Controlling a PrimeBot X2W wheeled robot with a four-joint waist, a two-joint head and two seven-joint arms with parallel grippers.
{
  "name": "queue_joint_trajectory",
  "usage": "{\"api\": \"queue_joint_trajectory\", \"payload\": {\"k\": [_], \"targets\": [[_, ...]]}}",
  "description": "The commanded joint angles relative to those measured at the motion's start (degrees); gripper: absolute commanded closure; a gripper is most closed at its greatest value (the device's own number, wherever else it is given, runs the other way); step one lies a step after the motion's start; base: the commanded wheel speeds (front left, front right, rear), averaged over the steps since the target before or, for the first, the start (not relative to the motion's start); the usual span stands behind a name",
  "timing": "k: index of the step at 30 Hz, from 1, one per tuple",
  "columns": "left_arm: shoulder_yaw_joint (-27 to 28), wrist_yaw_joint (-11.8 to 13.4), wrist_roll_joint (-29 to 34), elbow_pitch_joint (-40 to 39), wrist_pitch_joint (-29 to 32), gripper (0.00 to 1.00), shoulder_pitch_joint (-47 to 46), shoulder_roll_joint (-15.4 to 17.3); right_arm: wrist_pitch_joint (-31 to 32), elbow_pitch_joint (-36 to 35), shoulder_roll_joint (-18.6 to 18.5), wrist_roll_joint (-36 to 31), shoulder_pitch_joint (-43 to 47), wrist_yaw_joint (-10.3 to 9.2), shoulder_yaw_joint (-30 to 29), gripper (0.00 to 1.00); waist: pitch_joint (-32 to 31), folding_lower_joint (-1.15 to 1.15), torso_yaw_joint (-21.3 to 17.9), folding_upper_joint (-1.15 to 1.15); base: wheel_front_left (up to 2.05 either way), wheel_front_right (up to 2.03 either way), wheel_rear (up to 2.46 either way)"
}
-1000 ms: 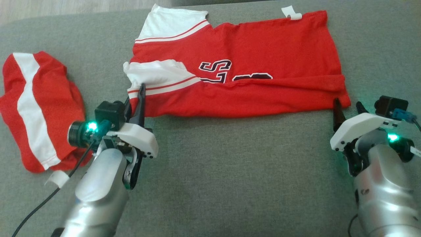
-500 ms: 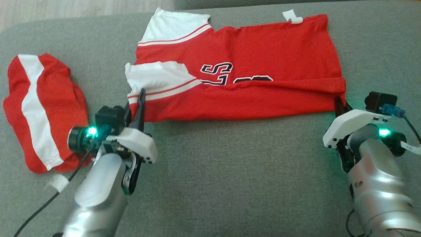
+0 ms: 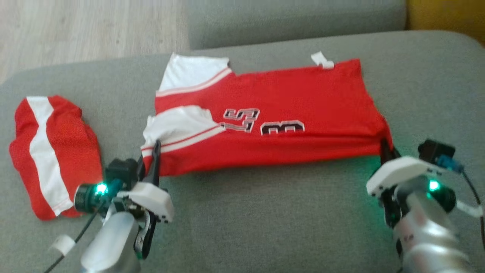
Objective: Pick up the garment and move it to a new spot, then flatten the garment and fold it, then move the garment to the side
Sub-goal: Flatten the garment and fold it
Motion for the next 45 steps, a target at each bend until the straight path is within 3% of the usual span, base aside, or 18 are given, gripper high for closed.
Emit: {"api": "queue_joint_trajectory", "payload": {"k": [1, 10, 20, 26, 27, 28, 29, 30, 37, 41, 45], "targets": [[1.57, 0.74, -0.49, -2.56, -0.58, 1.0, -0.47, 2.19, -0.88, -2.17, 0.29, 0.73, 0.66, 0.37, 1.66, 1.0, -2.17, 0.01, -0.7, 0.0, 0.0, 0.0, 0.0], [0.66, 1.16, -2.09, -10.03, 2.44, 1.0, 8.3, 4.17, 3.73, -8.81, 0.29, 0.48, 9.01, 0.37, 2.87, 1.0, -5.49, 0.01, -1.7, 0.0, 0.0, 0.0, 0.0], [-0.23, 2.68, -2.74, -18.69, 6.83, 1.0, 13.81, 6.37, 11.82, -25.39, 0.29, 0.31, 20.02, 0.37, 0.86, 1.0, -5.43, 0.01, -1.29, 0.0, 0.0, 0.0, 0.0], [-1.44, 2.97, -2.54, -18.73, 8.22, 1.0, 14.75, 6.47, 16.34, -33.81, 0.29, 1.14, 25.57, 0.37, -0.24, 1.0, -4.67, 0.01, -1.16, 0.0, 0.0, 0.0, 0.0], [-1.55, 3.0, -2.59, -18.48, 8.46, 1.0, 14.79, 6.46, 16.78, -34.84, 0.29, 1.1, 26.13, 0.37, -0.38, 0.72, -4.5, 0.01, -1.17, 0.0, 0.0, 0.0, 0.0], [-1.6, 3.02, -2.65, -18.31, 8.56, 0.9, 14.74, 6.42, 17.22, -35.84, 0.29, 1.04, 26.65, 0.37, -0.47, 0.0, -4.32, 0.01, -1.13, 0.0, 0.0, 0.0, 0.0], [-1.61, 3.15, -2.61, -18.18, 8.51, 0.48, 14.63, 6.41, 17.59, -36.77, 0.29, 1.21, 27.11, 0.37, -0.63, 0.0, -4.17, 0.01, -1.09, 0.0, 0.0, 0.0, 0.0], [-1.64, 3.38, -2.38, -18.07, 8.32, 0.0, 14.49, 6.47, 17.88, -37.73, 0.29, 1.11, 27.52, 0.37, -0.53, 0.0, -4.04, 0.01, -1.07, 0.0, 0.0, 0.0, 0.0], [0.12, 4.81, -2.18, -18.9, 3.53, 0.0, 12.75, 6.0, 15.68, -45.72, 0.29, -0.23, 28.19, 0.37, -0.29, 0.0, -2.92, 0.01, -1.25, 0.0, 0.0, 0.0, 0.0], [1.52, 4.21, -2.28, -20.73, -0.8, 0.0, 9.97, 5.82, 13.04, -49.84, 0.29, -0.91, 26.85, 0.37, 0.16, 0.0, -1.24, 0.01, -1.6, 0.0, 0.0, 0.0, 0.0], [1.94, 2.82, -1.53, -21.32, -1.2, 0.0, 4.31, 6.79, 11.88, -52.13, 0.29, -1.54, 23.88, 0.37, 0.7, 0.0, 1.91, 0.01, -2.22, 0.0, 0.0, 0.0, 0.0]]}}
